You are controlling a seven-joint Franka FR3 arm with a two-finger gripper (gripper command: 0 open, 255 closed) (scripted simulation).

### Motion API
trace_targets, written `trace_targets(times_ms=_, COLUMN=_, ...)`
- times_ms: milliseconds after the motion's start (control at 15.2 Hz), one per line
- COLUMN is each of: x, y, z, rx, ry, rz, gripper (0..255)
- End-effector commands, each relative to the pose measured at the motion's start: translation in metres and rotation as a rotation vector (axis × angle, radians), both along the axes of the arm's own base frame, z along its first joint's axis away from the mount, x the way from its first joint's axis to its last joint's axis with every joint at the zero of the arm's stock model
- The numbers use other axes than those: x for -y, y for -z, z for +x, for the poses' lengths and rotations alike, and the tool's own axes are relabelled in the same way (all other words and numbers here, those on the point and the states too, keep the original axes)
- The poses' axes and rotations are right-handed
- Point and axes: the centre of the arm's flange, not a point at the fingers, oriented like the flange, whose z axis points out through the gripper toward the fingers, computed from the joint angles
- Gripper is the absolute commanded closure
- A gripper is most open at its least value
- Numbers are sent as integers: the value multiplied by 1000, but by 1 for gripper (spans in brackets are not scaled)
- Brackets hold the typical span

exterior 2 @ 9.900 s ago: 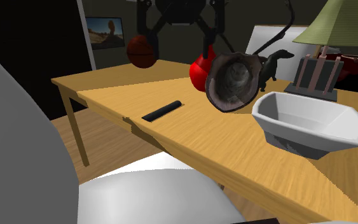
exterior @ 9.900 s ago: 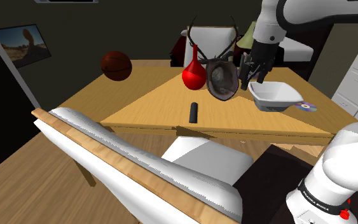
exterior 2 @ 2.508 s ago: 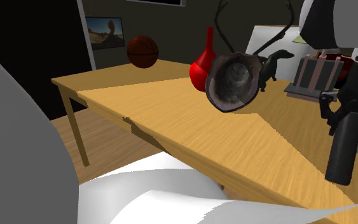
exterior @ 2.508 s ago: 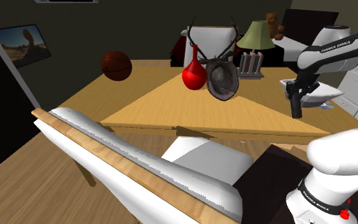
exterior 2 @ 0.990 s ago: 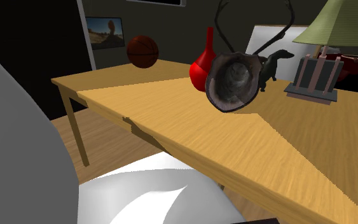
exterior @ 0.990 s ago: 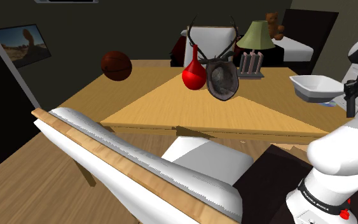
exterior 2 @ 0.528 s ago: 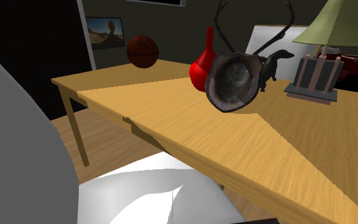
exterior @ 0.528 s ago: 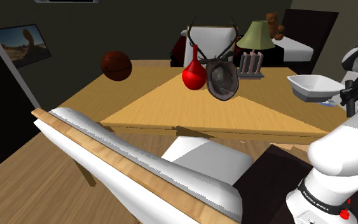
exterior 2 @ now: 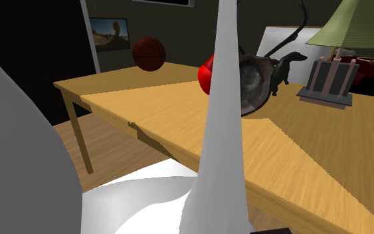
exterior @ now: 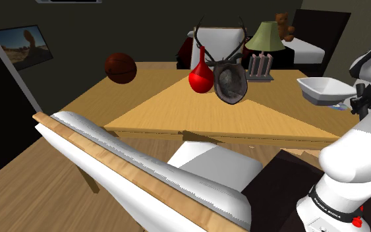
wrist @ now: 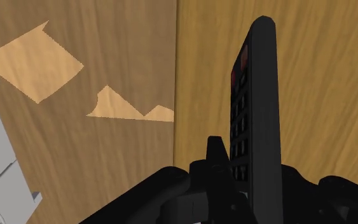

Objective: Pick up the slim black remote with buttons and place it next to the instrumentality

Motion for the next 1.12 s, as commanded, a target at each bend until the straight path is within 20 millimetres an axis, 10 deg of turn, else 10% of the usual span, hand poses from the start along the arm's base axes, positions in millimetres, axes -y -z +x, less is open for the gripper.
trace_targets(times_ms=0, x=-3, y=8, z=0, rx=-6, ry=-4, rz=18, gripper=255)
trace_targets(times_ms=198, x=-3, y=8, z=0, rx=-6, ry=-4, rz=18, gripper=255)
trace_targets(times_ms=264, x=-3, y=7, z=0, rx=-6, ry=-4, rz=19, gripper=0)
trace_targets(times_ms=594, x=-3, y=8, z=0, rx=-6, ry=-4, rz=18, gripper=0)
trace_targets(times_ms=858, x=-12, y=-41, z=-7, rx=-6, ry=-4, rz=18, gripper=0)
trace_targets(times_ms=1056, x=-12, y=-41, z=-7, rx=-6, ry=-4, rz=18, gripper=0)
